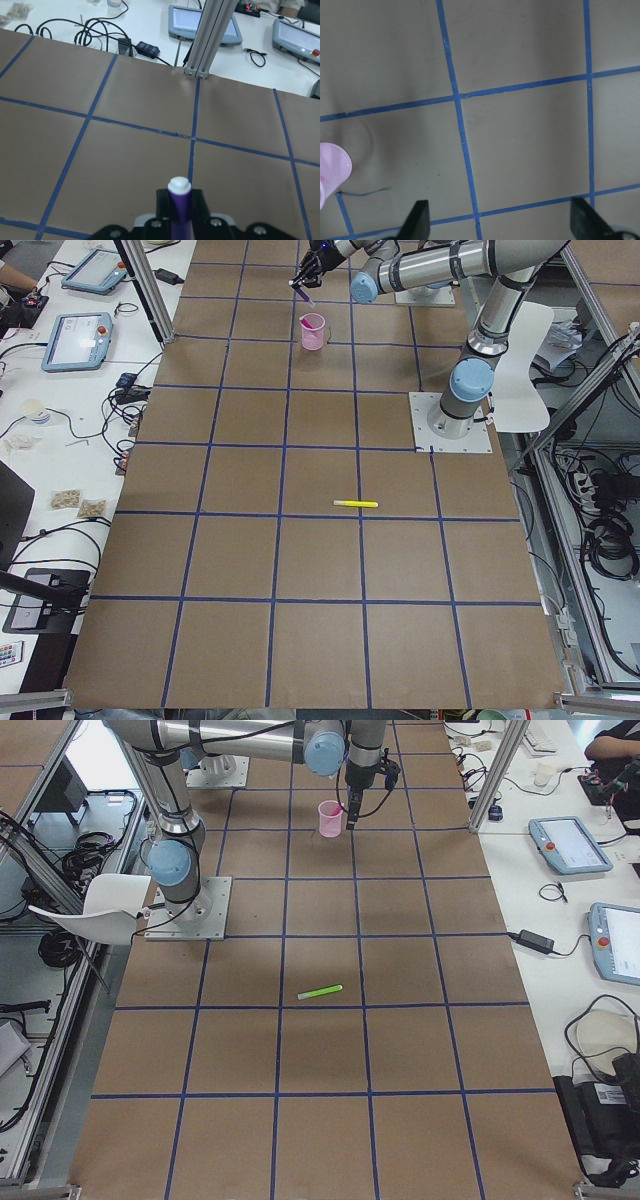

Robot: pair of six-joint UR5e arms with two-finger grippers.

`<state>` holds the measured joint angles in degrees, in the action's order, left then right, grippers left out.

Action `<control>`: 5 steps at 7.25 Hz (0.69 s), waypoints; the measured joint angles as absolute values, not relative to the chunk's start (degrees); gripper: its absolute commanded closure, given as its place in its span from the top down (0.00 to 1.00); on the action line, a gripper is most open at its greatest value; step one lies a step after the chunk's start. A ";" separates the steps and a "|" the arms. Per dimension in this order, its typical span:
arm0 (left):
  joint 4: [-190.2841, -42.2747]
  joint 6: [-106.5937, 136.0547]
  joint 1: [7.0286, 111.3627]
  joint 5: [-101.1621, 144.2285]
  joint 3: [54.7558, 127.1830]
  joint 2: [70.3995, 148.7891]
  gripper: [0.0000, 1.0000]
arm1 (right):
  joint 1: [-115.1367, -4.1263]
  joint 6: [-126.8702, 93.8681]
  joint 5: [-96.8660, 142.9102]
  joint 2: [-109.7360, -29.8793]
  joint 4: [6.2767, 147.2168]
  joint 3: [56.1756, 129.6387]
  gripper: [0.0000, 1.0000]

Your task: Insert purple and pink pens into pink cup

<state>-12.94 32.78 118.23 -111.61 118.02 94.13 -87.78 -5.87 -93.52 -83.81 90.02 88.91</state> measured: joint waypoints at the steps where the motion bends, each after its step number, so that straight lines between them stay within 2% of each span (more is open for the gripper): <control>1: -11.03 33.81 119.20 -113.23 118.06 95.86 0.00 | -87.80 -5.74 -93.63 -83.86 90.00 89.24 1.00; 5: -3.49 35.31 119.81 -114.41 118.12 103.06 0.00 | -87.80 -5.79 -93.77 -84.12 90.26 90.94 1.00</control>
<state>-3.49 35.31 119.81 -114.41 118.12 103.06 -87.80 -5.79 -93.77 -84.12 90.26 90.94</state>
